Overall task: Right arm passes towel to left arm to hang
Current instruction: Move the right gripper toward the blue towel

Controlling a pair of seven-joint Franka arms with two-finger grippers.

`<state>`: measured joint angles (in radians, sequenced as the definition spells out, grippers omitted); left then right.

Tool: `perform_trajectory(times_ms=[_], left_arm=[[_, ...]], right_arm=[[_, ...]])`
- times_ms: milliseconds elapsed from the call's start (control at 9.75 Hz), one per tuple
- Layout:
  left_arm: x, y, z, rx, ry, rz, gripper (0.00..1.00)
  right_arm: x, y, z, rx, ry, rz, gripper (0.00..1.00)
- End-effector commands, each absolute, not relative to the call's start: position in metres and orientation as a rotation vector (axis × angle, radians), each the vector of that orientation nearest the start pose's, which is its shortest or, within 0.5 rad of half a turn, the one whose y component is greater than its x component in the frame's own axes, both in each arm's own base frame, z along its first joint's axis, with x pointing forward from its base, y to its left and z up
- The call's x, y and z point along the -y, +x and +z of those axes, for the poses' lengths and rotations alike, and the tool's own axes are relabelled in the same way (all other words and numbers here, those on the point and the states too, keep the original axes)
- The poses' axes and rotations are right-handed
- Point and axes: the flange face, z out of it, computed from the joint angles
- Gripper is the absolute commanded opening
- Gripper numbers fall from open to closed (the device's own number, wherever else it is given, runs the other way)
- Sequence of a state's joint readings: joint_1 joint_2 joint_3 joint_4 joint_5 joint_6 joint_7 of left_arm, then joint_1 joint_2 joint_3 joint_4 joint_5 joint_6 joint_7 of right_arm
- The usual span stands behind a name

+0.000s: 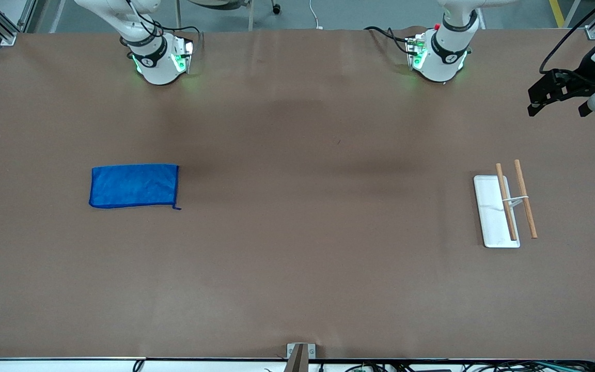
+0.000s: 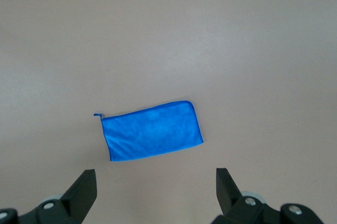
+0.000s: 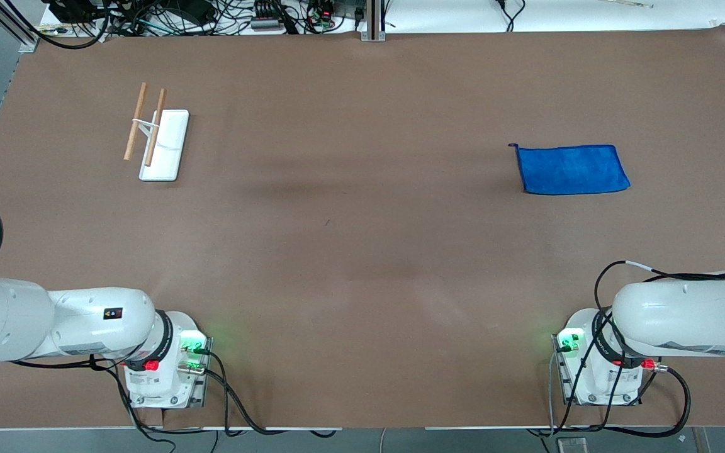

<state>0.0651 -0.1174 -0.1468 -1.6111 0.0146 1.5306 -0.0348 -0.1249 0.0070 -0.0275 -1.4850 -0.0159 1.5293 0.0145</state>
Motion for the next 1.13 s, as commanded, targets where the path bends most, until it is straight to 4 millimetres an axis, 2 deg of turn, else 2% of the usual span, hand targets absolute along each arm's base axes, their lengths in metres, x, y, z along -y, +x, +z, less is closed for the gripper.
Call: perform_trajectory(times_ms=[0,410,513,615,718,821,1026], left_arm=[[0.047,0.516,0.651,-0.104,-3.117,-0.022,1.0],[0.044,0.518,0.652,-0.102,-3.12,-0.026,1.0],[0.044,0.518,0.651,-0.099,-3.121,-0.021,1.0],[0.043,0.518,0.649,-0.102,-3.121,-0.016,1.0],[0.043,0.518,0.649,-0.102,-3.121,-0.016,1.0],[0.043,0.519,0.648,-0.102,-3.122,-0.014,1.0],[0.044,0.518,0.649,-0.102,-3.123,-0.012,1.0]], right_arm=[[0.088,0.541,0.658,-0.259,-3.139,-0.047,1.0],[0.086,0.544,0.657,-0.245,-3.143,-0.047,1.0],[0.08,0.547,0.655,-0.218,-3.154,-0.039,1.0],[0.077,0.551,0.636,-0.142,-3.152,0.035,1.0],[0.076,0.557,0.594,-0.092,-3.144,0.143,1.0],[0.072,0.563,0.552,-0.065,-3.143,0.158,1.0],[0.07,0.562,0.487,-0.049,-3.139,0.185,1.0]])
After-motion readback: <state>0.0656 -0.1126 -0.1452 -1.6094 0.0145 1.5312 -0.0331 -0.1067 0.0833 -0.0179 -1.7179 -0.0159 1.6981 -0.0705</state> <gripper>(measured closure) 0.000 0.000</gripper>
